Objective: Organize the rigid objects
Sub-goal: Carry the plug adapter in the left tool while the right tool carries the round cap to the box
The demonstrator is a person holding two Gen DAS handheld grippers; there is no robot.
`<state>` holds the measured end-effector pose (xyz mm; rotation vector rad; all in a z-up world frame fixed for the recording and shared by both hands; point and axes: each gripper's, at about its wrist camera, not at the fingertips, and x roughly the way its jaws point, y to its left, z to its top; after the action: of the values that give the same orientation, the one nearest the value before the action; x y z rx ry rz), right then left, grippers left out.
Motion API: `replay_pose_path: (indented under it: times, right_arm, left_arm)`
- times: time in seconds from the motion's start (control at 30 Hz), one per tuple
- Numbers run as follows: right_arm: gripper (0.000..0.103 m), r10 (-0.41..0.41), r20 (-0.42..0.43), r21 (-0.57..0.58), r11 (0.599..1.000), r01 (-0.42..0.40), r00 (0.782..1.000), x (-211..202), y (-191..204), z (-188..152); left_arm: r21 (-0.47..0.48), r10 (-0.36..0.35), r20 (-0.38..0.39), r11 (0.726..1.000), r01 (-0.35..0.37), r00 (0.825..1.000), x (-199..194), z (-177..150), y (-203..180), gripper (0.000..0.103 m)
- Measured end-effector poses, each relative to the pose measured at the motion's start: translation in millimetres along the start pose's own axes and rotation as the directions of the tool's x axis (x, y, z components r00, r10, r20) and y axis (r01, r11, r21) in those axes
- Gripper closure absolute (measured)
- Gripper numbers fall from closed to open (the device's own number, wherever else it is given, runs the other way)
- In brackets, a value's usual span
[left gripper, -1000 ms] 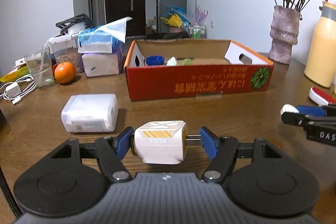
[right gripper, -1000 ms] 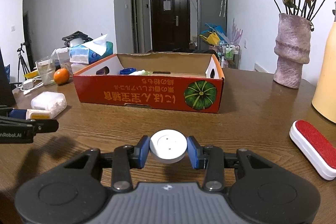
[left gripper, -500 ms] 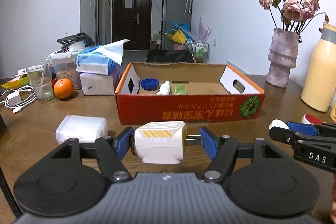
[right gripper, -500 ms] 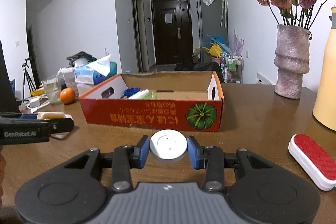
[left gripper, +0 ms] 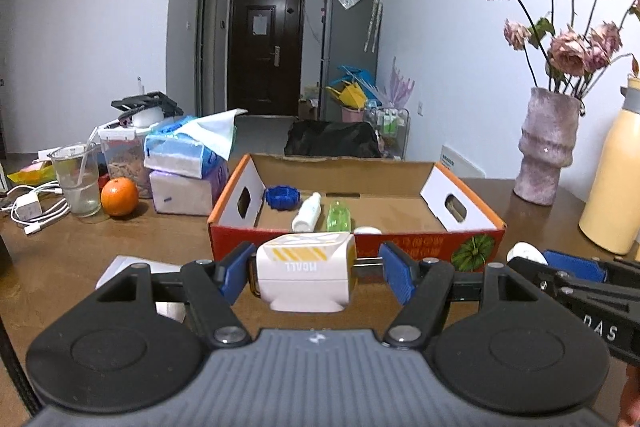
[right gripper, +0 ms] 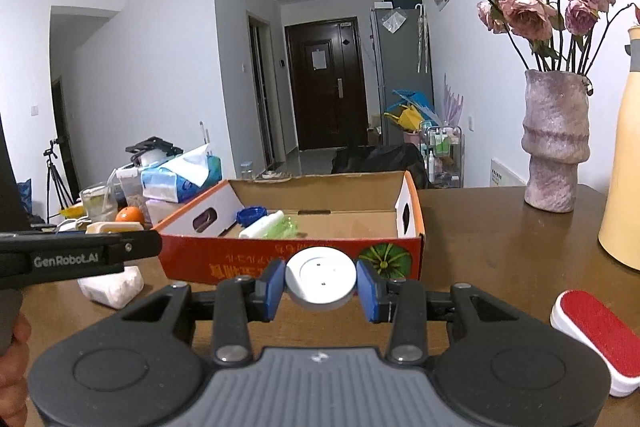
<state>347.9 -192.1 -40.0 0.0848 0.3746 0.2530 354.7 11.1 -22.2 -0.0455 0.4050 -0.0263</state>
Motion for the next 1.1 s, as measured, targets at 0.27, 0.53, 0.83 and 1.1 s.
replay_pose_path:
  times: [0.27,0.53,0.83,1.1]
  right_arm:
    - [0.065,0.002,0.031,0.006,1.0,-0.003,1.0,13.0,-1.5,12.4]
    - [0.065,-0.001,0.044,0.024,1.0,0.0,0.999,32.7,-8.1,24.2]
    - [0.065,-0.001,0.046,0.025,1.0,-0.001,0.999,61.8,-13.0,34.8]
    - [0.065,-0.005,0.048,0.019,1.0,0.004,0.999,89.0,-15.4,44.1]
  left_arm:
    - [-0.033,0.023,0.03,0.999,-0.022,0.999,14.1,16.8,-4.2,0.033]
    - [-0.054,0.032,0.056,0.998,-0.029,0.998,33.7,31.2,-6.0,0.033]
    - [-0.059,0.043,0.066,0.997,-0.039,0.997,63.2,43.6,-7.8,0.033]
    - [-0.061,0.055,0.073,0.997,-0.05,0.996,90.9,55.1,-6.2,0.033]
